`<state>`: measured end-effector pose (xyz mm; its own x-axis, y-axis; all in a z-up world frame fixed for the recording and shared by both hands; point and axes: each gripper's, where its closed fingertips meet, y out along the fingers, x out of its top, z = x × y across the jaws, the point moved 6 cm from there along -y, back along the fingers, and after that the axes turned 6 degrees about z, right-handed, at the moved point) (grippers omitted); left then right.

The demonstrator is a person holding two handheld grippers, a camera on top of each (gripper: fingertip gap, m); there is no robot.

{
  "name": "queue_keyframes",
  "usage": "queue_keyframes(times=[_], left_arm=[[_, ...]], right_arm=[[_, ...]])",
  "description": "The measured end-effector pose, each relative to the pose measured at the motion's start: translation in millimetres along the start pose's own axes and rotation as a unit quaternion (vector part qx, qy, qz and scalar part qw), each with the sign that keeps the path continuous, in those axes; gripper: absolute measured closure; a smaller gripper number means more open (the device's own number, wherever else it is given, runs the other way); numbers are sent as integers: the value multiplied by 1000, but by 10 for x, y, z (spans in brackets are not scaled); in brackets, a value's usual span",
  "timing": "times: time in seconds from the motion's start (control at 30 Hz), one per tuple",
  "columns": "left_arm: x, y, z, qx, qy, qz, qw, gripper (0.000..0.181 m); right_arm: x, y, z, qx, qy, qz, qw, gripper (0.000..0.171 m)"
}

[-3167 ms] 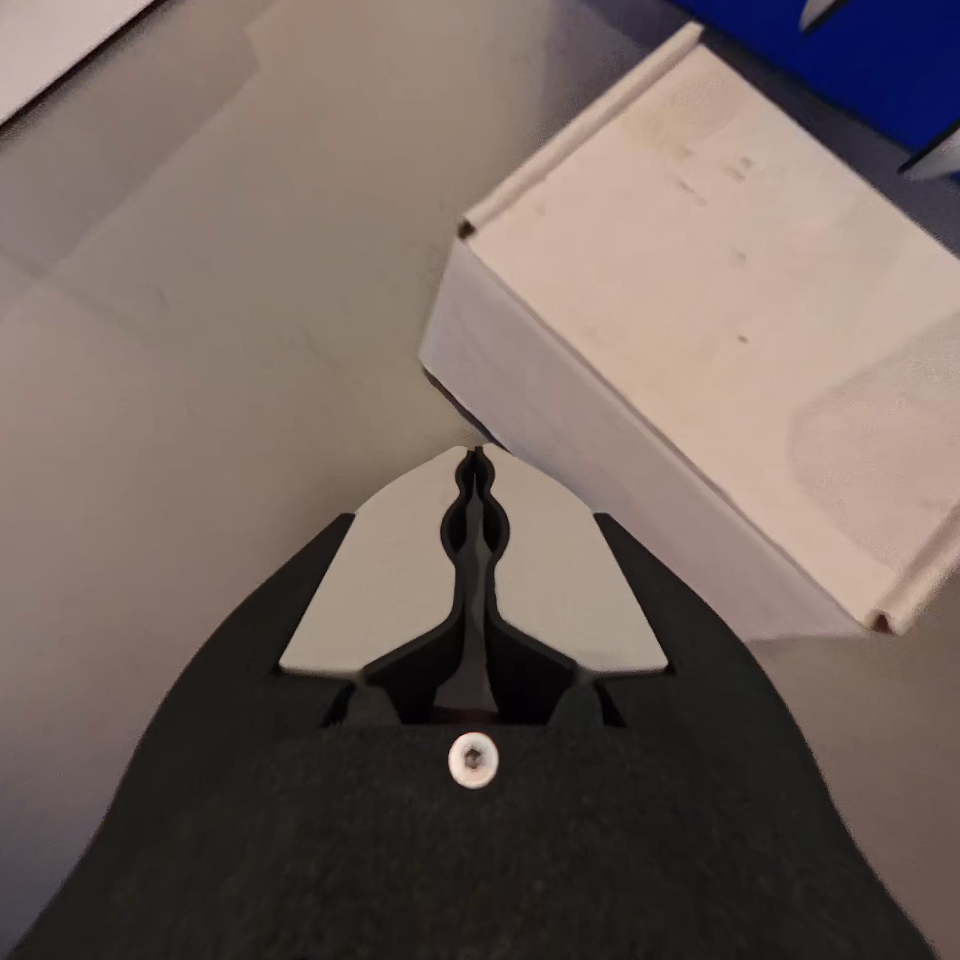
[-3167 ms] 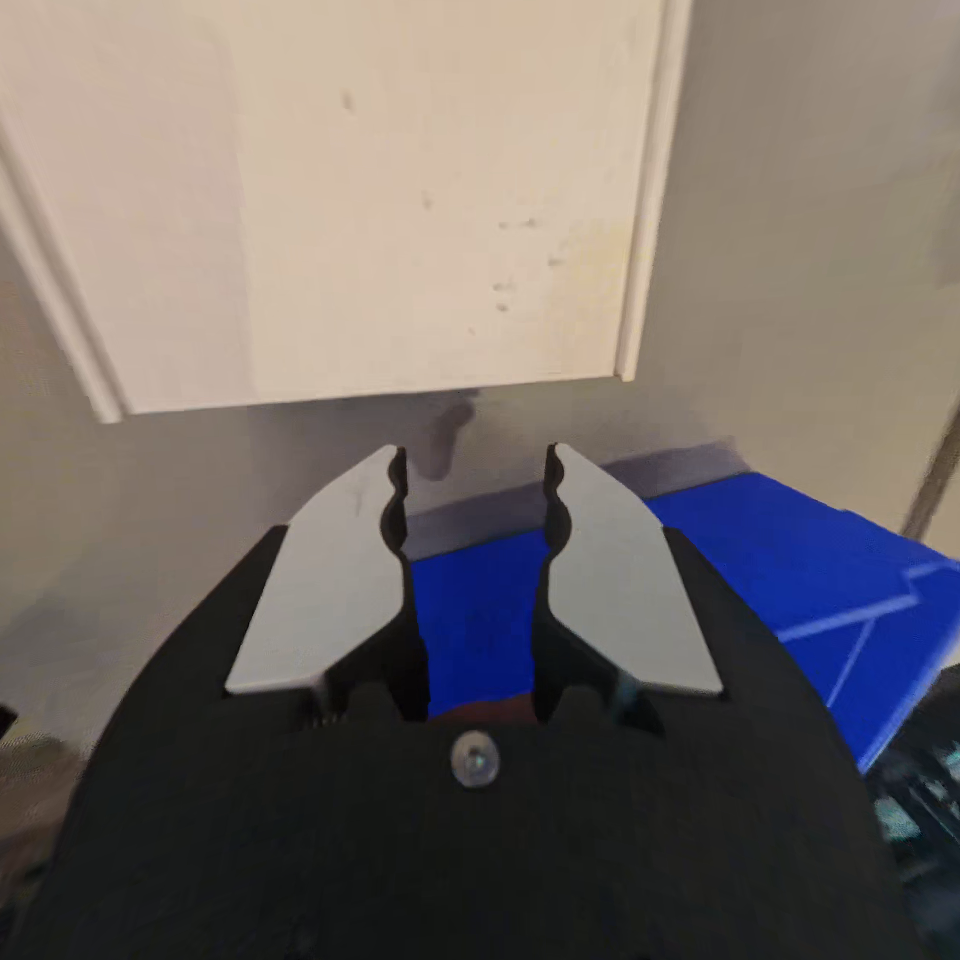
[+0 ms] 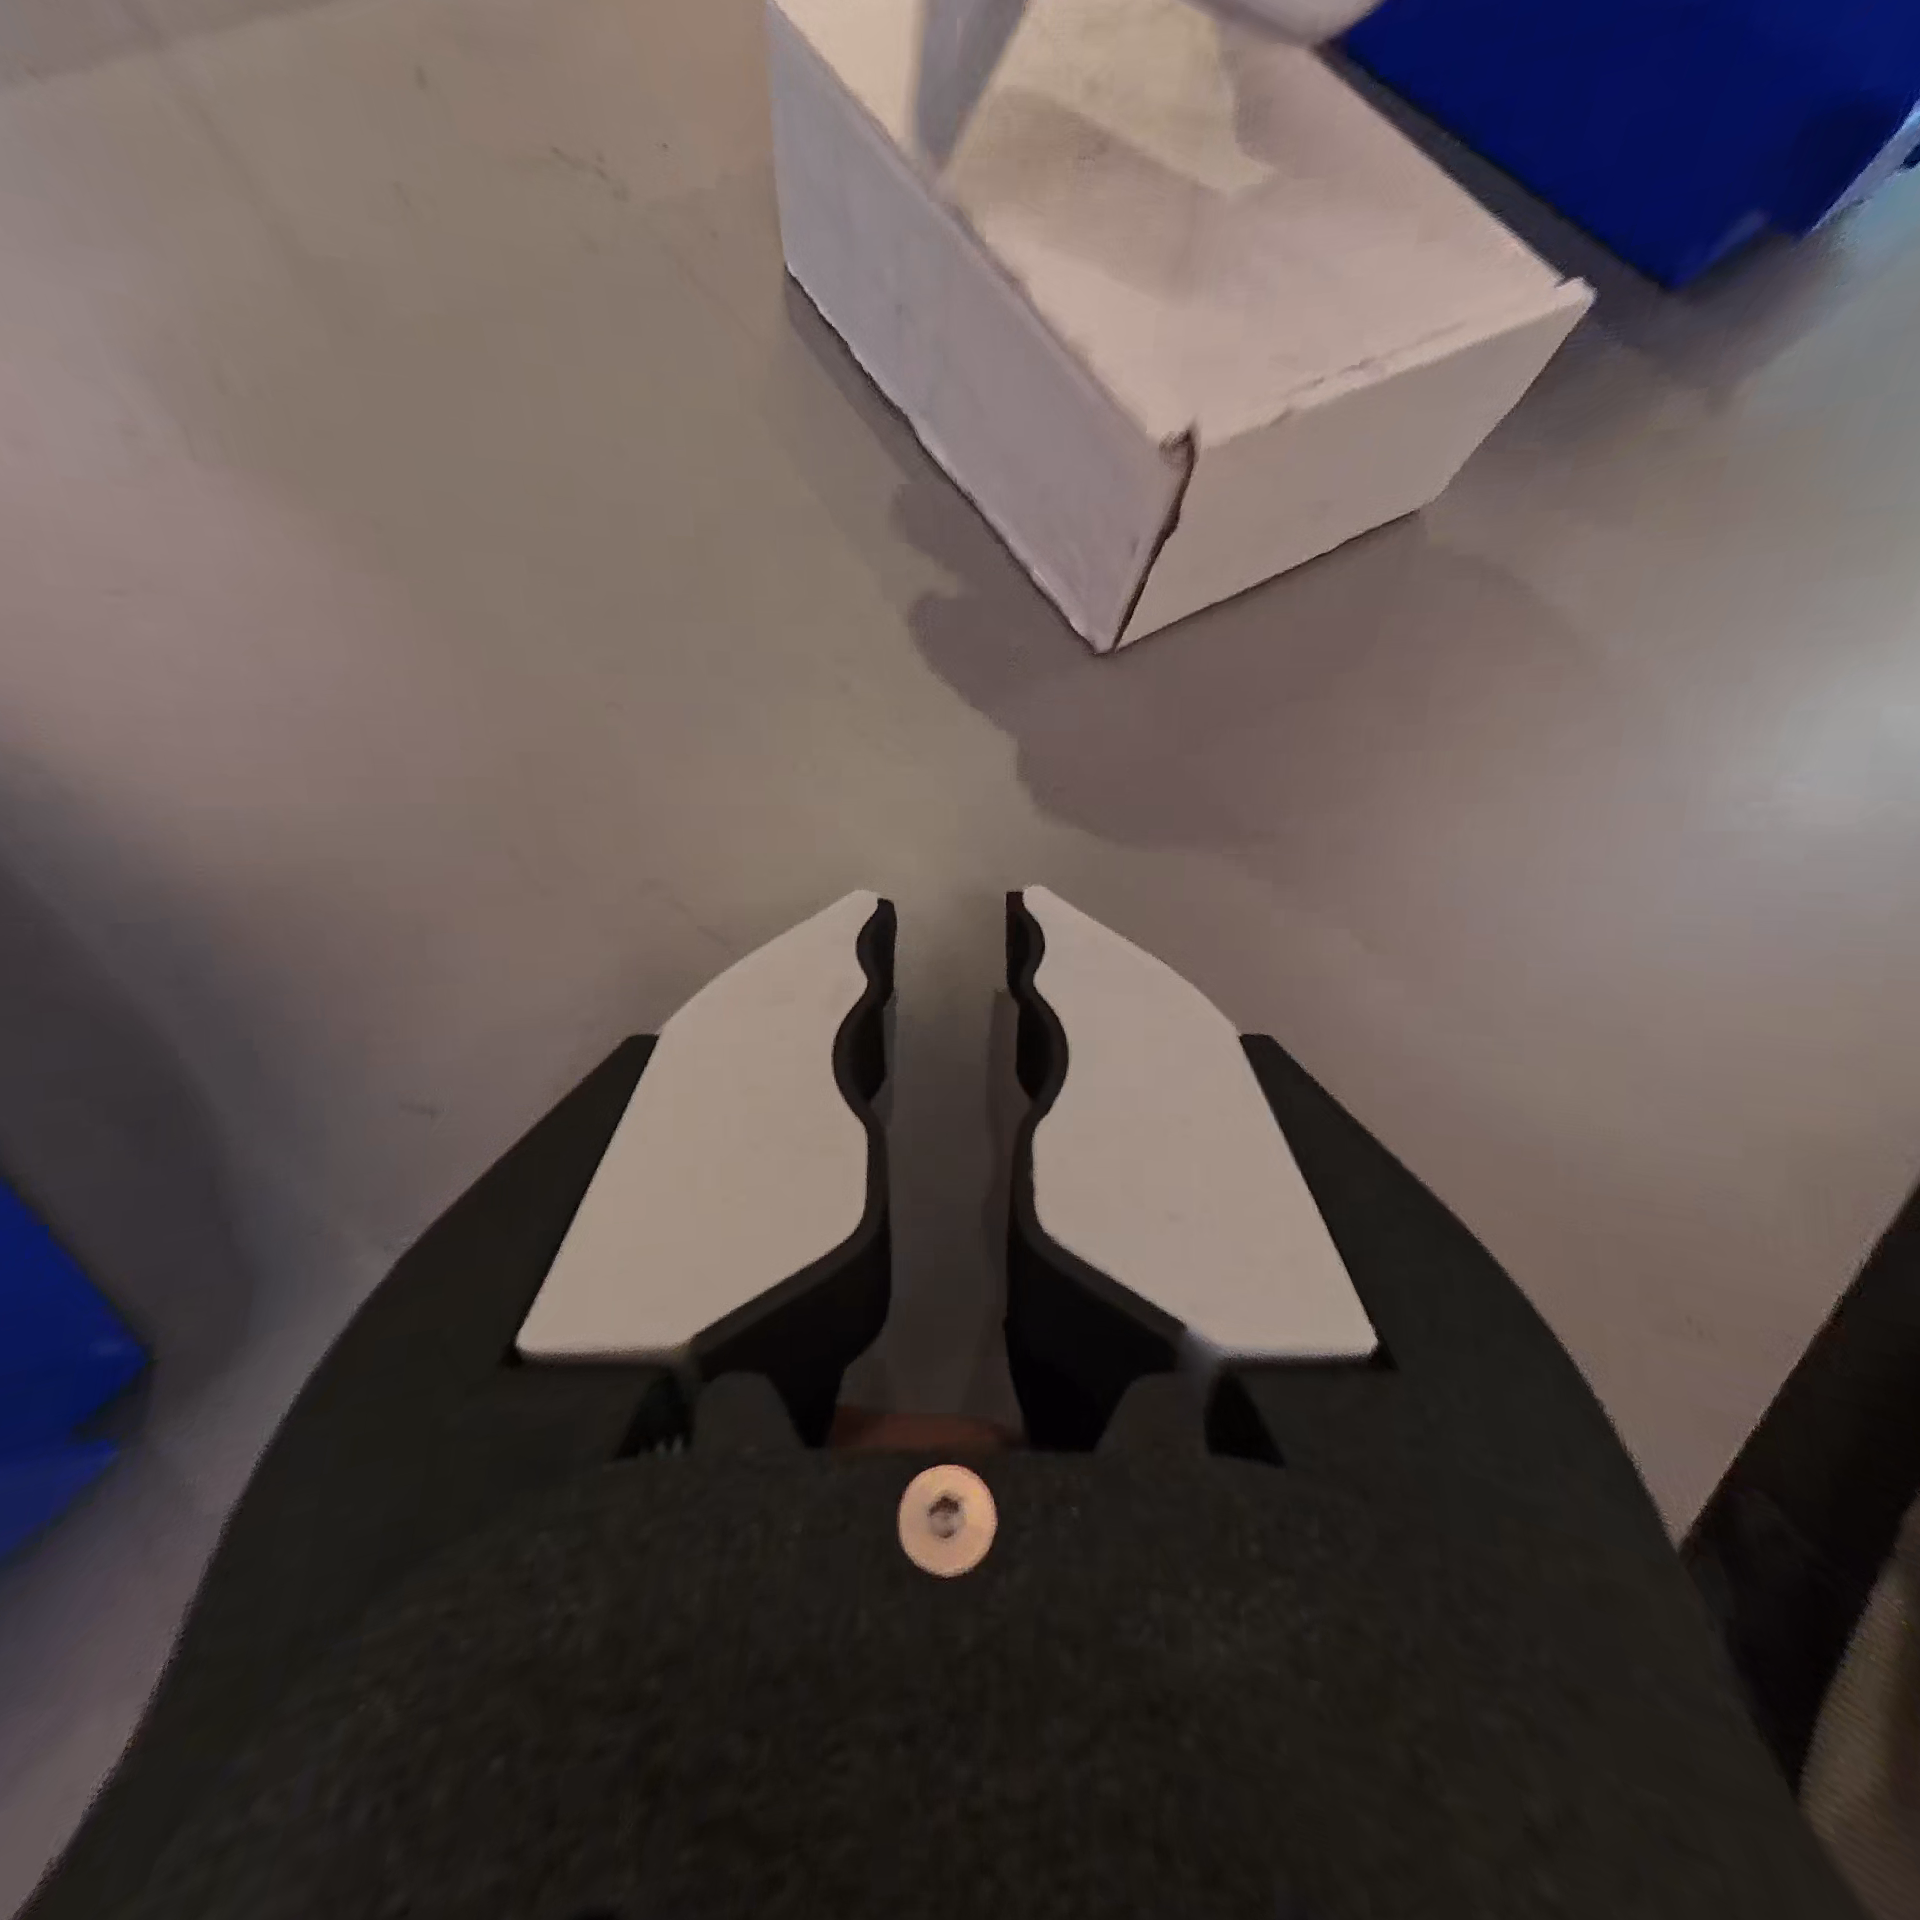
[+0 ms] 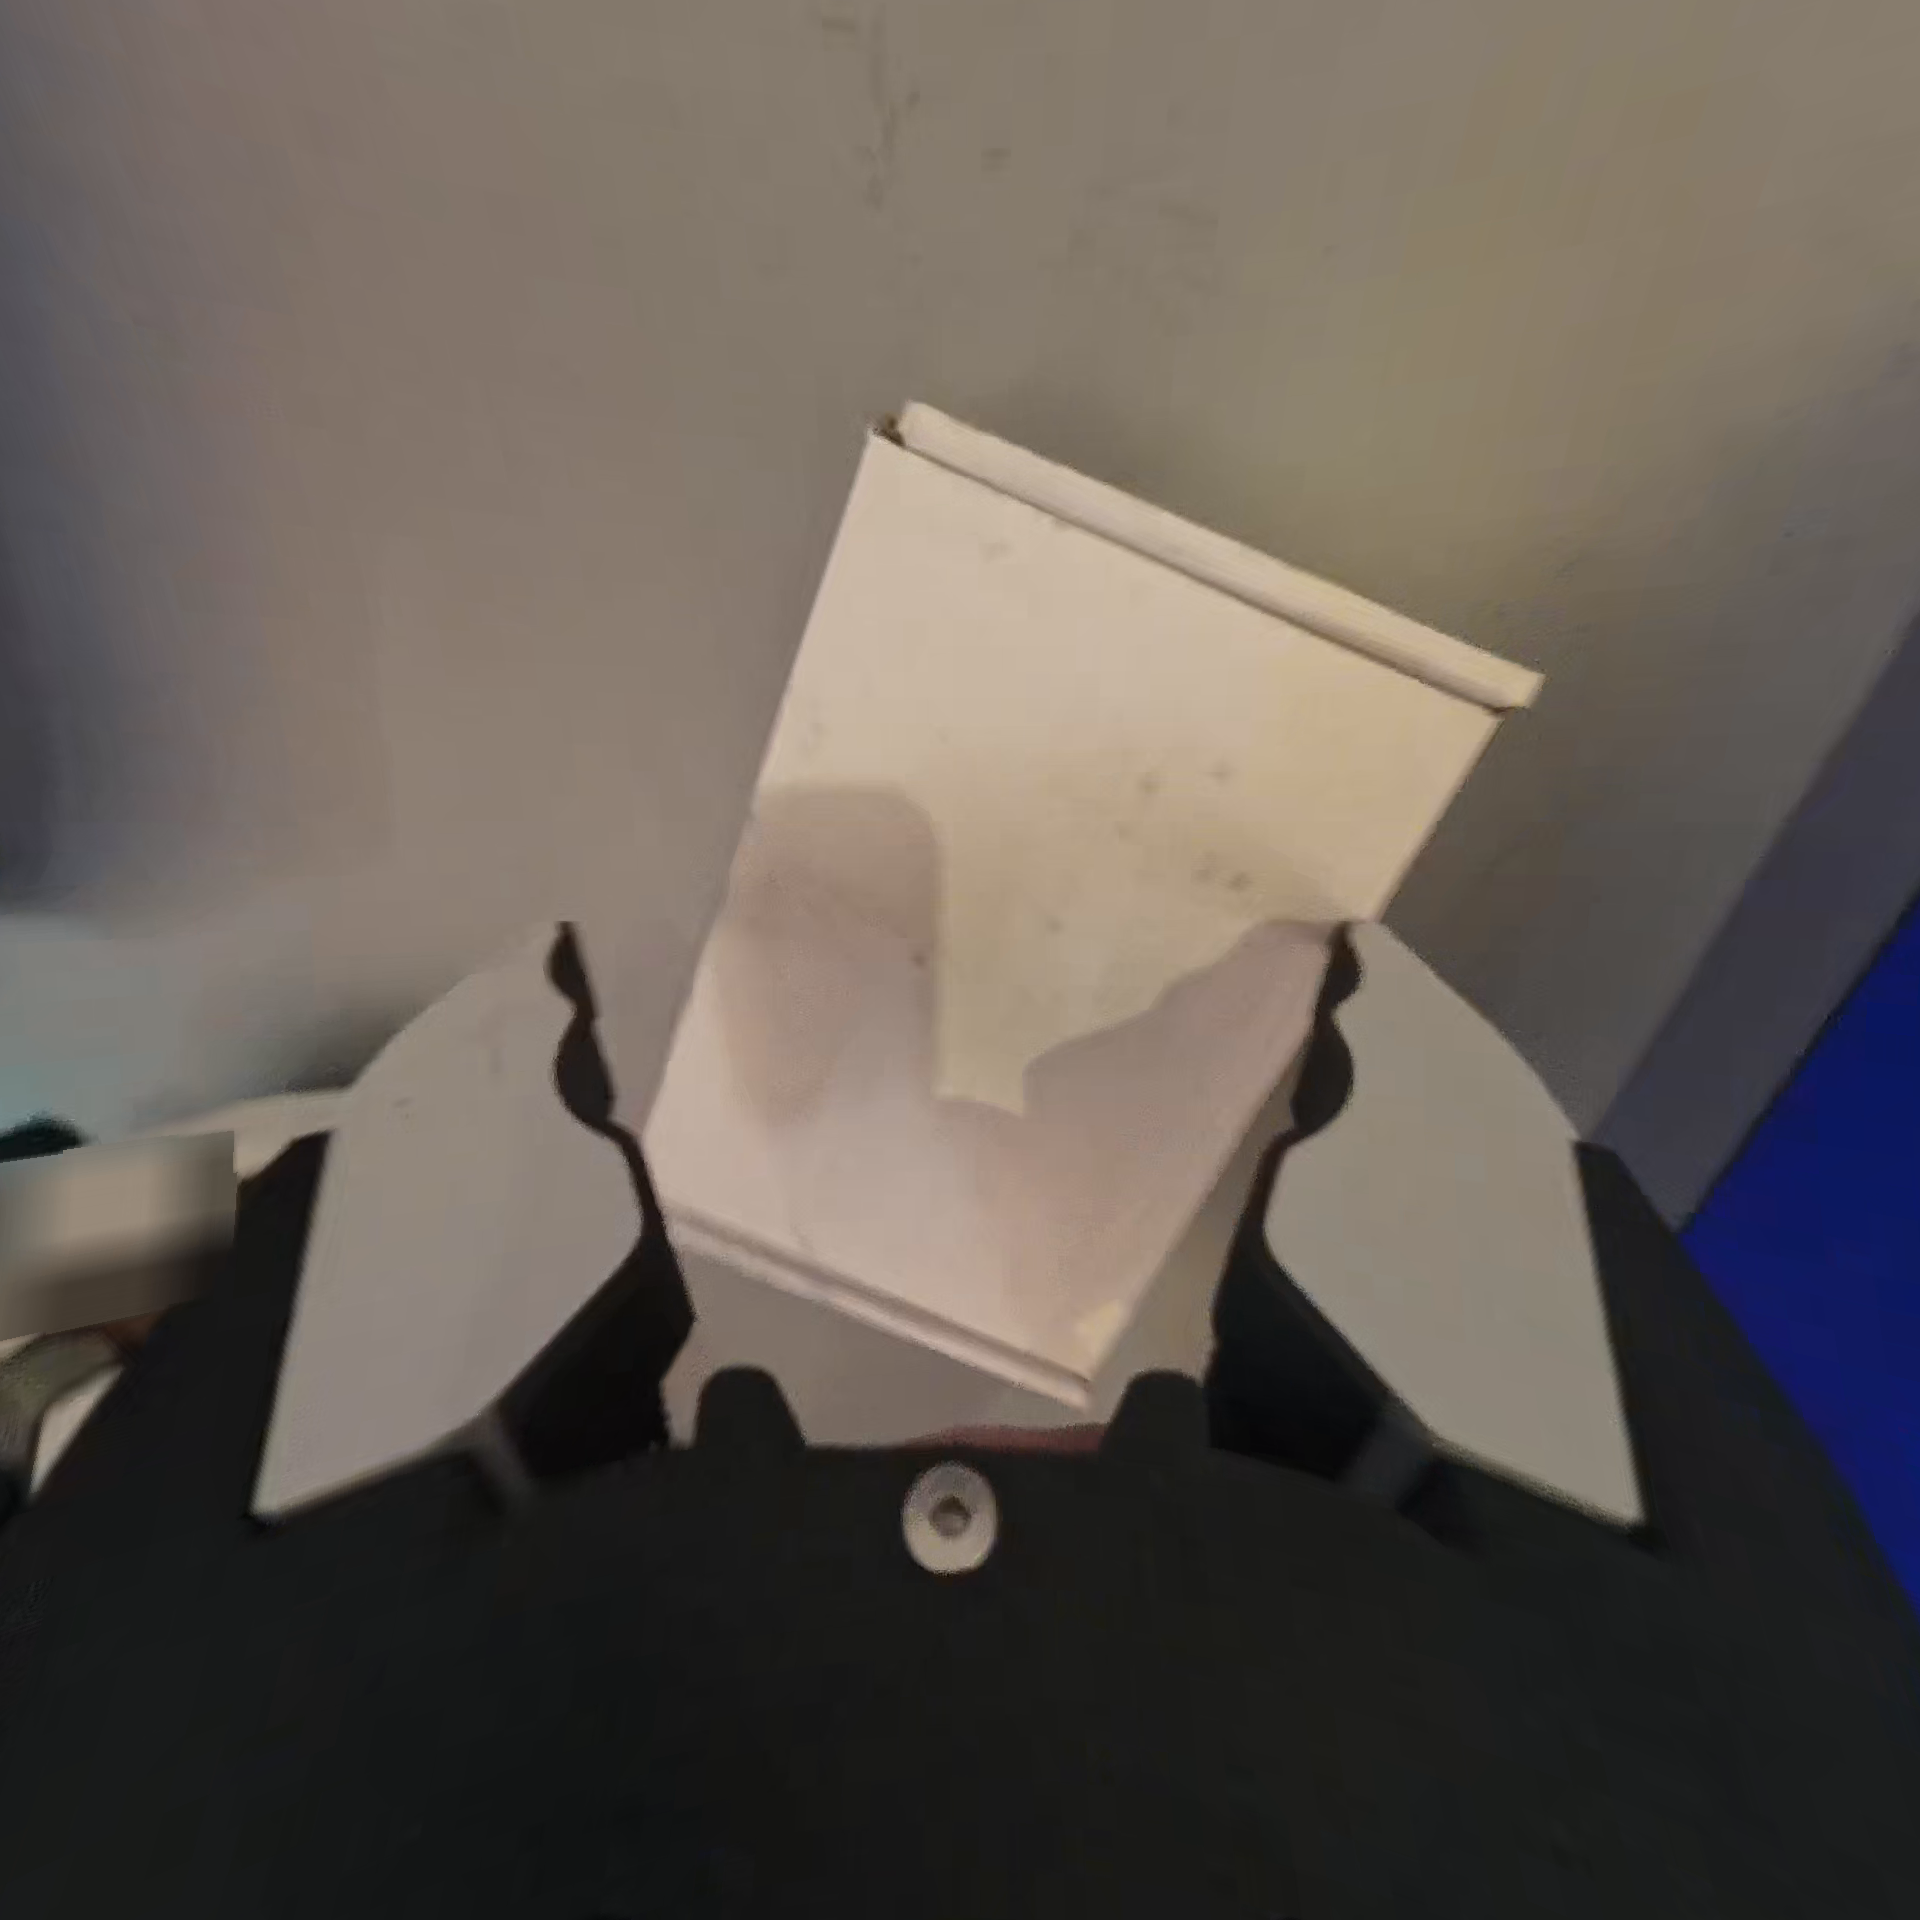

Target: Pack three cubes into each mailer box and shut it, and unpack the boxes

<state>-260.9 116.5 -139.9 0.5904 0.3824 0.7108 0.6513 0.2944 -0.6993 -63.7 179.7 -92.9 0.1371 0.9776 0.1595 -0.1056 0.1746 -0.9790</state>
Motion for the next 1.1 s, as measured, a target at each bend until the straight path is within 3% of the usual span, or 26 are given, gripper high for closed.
queue_keyframes(times=[0.1, 0.27, 0.37, 0.47, 0.6, 0.67, 0.83, 0.97, 1.03, 1.1], left_arm=[[-5, 2, 56, 31, 21, 2, 999, 163], [-1, -29, 126, 45, 32, -3, 998, 164], [-16, -25, 164, 48, 34, -1, 998, 165], [-16, -41, 216, 53, 32, -3, 998, 166], [0, -50, 292, 49, 18, -8, 999, 166], [1, -40, 329, 43, 5, -5, 999, 166], [7, -21, 359, 37, -7, 0, 999, 167], [5, -5, 313, 43, 12, 4, 999, 167], [11, -5, 269, 42, 19, 2, 999, 167], [30, -19, 202, 34, 24, -2, 999, 167]], right_arm=[[51, 113, -8, -118, 22, 25, 992, 50], [-48, 388, -20, -195, 20, 86, 977, 33], [-28, 381, -94, -204, -18, 111, 972, 36], [48, 268, -192, -131, -43, 99, 985, 40], [115, -148, -165, 53, -134, 25, 989, 51], [69, -410, -140, 173, -179, -19, 968, 52], [-105, -1094, -172, 422, -228, -109, 871, 52], [-181, -1388, -451, 469, -233, -157, 838, 53], [-187, -1447, -654, 452, -232, -169, 845, 53], [-150, -1495, -922, 393, -234, -174, 872, 55]])
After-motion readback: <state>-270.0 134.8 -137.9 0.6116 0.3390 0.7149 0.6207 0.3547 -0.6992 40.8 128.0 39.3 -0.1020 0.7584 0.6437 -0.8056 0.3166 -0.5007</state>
